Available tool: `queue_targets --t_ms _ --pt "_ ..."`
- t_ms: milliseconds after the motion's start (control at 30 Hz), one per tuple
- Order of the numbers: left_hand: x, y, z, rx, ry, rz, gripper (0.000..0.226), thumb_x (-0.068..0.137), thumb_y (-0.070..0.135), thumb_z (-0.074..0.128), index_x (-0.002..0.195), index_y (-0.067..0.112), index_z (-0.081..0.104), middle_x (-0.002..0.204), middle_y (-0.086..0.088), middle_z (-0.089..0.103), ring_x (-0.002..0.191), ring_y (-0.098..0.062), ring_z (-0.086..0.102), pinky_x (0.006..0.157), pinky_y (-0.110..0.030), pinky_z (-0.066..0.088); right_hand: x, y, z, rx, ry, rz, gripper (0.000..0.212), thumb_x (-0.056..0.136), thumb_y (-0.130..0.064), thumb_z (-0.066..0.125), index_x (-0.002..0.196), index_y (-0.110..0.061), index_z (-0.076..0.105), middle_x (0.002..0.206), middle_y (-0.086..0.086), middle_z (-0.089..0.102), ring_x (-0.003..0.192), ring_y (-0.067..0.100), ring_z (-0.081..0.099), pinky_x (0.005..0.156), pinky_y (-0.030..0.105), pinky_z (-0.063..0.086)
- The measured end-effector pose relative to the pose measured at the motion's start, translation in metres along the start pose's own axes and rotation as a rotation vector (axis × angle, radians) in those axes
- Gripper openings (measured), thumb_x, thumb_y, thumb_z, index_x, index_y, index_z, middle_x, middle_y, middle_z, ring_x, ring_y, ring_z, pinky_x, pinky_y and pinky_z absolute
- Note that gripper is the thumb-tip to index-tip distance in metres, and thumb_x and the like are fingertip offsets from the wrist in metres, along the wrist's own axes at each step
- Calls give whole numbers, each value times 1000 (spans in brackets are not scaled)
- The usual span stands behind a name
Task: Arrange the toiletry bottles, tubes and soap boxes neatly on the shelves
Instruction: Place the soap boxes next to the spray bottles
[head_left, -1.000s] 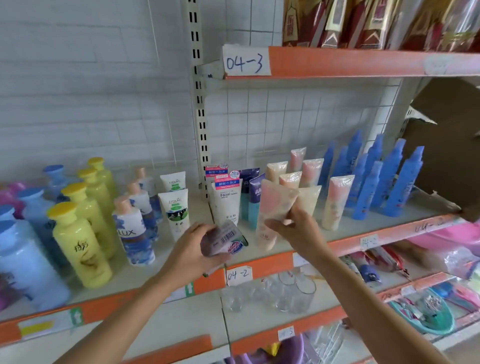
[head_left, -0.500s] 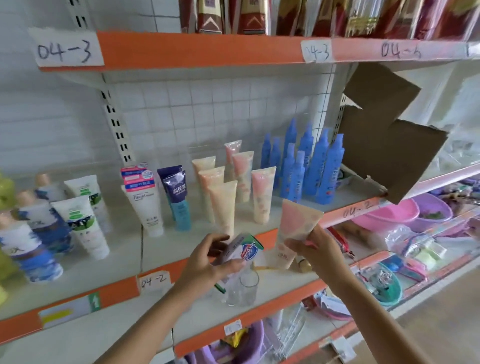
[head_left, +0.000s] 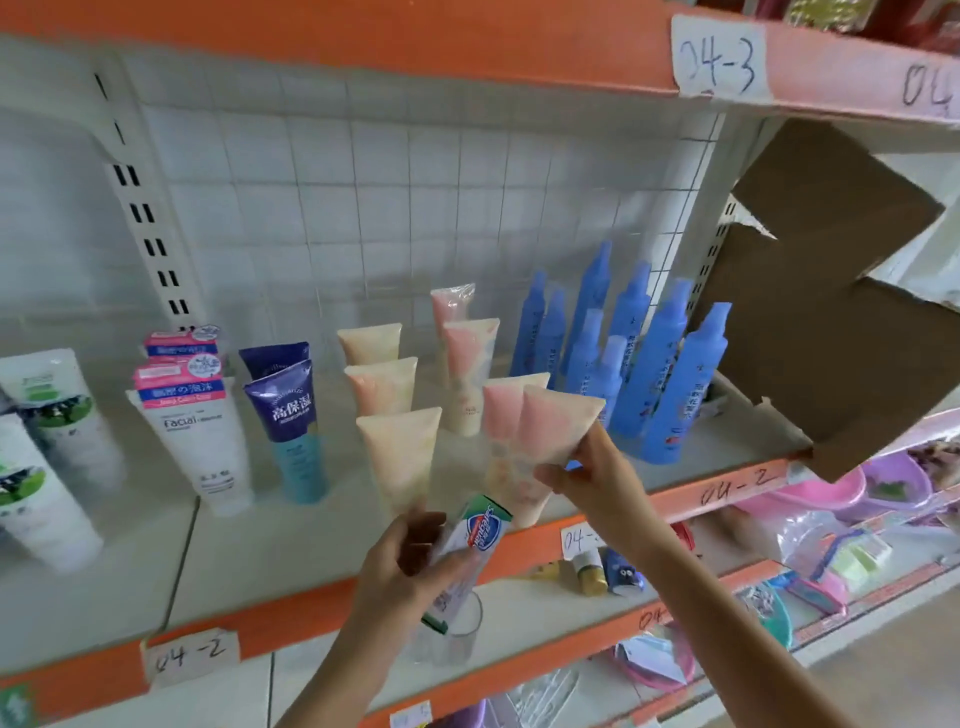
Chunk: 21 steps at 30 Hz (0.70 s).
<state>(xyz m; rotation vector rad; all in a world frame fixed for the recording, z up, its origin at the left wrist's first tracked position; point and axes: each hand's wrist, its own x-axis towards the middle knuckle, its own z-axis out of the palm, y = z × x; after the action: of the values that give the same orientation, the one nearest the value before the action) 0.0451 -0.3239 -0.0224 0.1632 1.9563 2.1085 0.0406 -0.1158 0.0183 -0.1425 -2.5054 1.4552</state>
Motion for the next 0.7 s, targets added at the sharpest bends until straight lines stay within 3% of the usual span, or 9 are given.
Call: queue_targets --t_ms 133,300,467,600,700 --pt "2 -2 3 -7 -13 -11 60 35 29 80 91 15 61 76 16 73 70 7 65 60 -6 47 12 9 5 32 -60 -31 34 82 -11 65 111 -11 46 97 -7 63 89 13 59 79 29 48" --pt "4 -2 6 21 47 -11 64 35 40 77 93 18 63 85 13 74 77 1 67 63 -8 49 15 18 5 116 -113 -95 27 83 -8 63 105 -17 51 94 -10 63 86 3 59 73 20 50" --pt "1 -3 19 96 160 -11 61 38 46 75 93 20 65 90 12 73 84 -4 68 69 -12 52 22 19 1 186 -202 -140 23 84 -8 64 102 -16 51 93 -6 63 82 9 59 73 29 51" --pt "-1 -2 30 106 240 -21 59 38 46 76 91 23 65 90 13 73 82 -3 67 68 -11 51 27 24 0 157 -277 -185 25 84 -11 65 101 -22 51 94 -7 63 62 2 52 62 13 43" --pt "-3 1 36 109 287 -20 59 38 46 75 92 24 66 90 15 73 81 0 66 65 -9 49 32 32 0 160 -272 -205 28 82 -12 68 103 -23 53 101 0 59 77 6 56 65 14 45"
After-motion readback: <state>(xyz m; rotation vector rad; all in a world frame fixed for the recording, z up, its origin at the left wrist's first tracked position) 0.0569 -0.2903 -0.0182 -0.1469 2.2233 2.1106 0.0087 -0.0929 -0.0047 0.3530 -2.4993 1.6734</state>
